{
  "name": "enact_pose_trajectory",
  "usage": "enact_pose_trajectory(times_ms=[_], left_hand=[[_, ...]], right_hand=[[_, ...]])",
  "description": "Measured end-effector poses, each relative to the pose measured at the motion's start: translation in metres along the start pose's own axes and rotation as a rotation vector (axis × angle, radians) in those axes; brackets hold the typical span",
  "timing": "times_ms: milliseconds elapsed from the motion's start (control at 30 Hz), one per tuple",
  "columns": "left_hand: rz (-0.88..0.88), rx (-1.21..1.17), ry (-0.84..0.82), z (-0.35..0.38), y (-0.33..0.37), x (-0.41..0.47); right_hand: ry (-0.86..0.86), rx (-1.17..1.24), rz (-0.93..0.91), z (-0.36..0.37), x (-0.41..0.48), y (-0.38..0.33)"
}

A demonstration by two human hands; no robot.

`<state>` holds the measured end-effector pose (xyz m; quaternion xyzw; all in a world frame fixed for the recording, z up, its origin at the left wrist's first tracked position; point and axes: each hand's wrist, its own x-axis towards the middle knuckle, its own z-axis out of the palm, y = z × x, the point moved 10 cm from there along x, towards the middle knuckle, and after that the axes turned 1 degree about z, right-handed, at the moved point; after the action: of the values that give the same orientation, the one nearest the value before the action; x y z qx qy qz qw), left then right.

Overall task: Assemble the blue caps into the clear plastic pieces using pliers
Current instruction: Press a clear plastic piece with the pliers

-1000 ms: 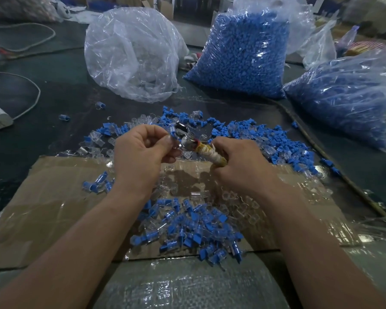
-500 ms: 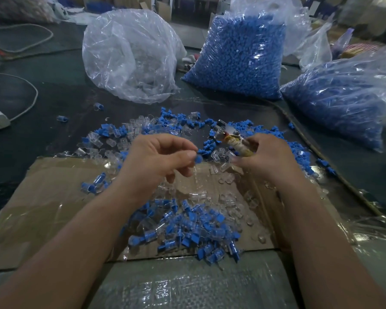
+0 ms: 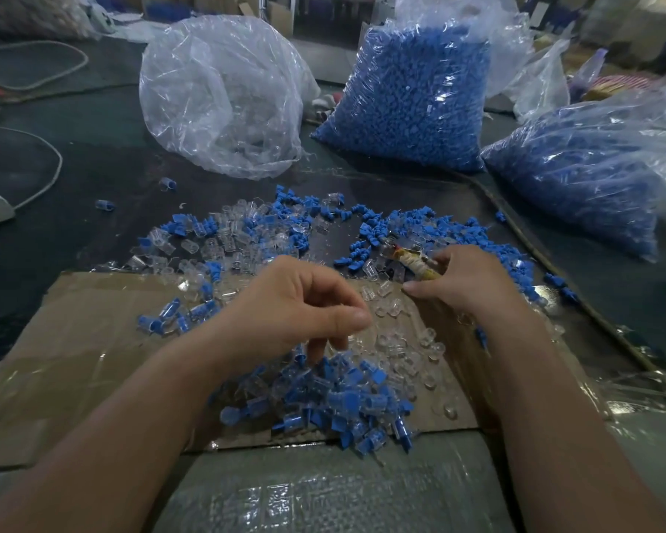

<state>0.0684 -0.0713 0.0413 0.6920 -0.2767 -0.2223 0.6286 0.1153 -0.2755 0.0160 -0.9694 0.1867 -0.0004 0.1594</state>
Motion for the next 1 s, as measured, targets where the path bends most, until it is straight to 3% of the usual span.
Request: enact_pose_trajectory(times_ms=[167, 267, 667, 733, 833, 1000], left_hand=[[-0.001, -0.019, 0.400, -0.044, -0.004, -0.002], [-0.044, -0.072, 0.556, -0.062, -0.011, -0.007], [-0.038, -0.136, 0.747, -0.079, -0.013, -0.018], [-0.032, -0.131, 0.754, -0.080, -0.012, -0.018], [-0.026, -0.131, 0.759, -0.081, -0.012, -0.018], [-0.032, -0.138, 0.761, -0.081, -0.015, -0.018]], right_hand=[[-0.044, -0.001, 0.008, 0.006, 0.000, 0.002], [-0.068, -0.002, 0.001, 0.007, -0.001, 0.003], [-0.045, 0.042, -0.026, -0.002, -0.011, -0.005], [0.118, 0.082, -0.106, -0.018, -0.015, -0.019], [0.285, 0.162, -0.393, -0.035, -0.035, -0.067], [0.009, -0.101, -0.666, 0.022, -0.051, -0.127]])
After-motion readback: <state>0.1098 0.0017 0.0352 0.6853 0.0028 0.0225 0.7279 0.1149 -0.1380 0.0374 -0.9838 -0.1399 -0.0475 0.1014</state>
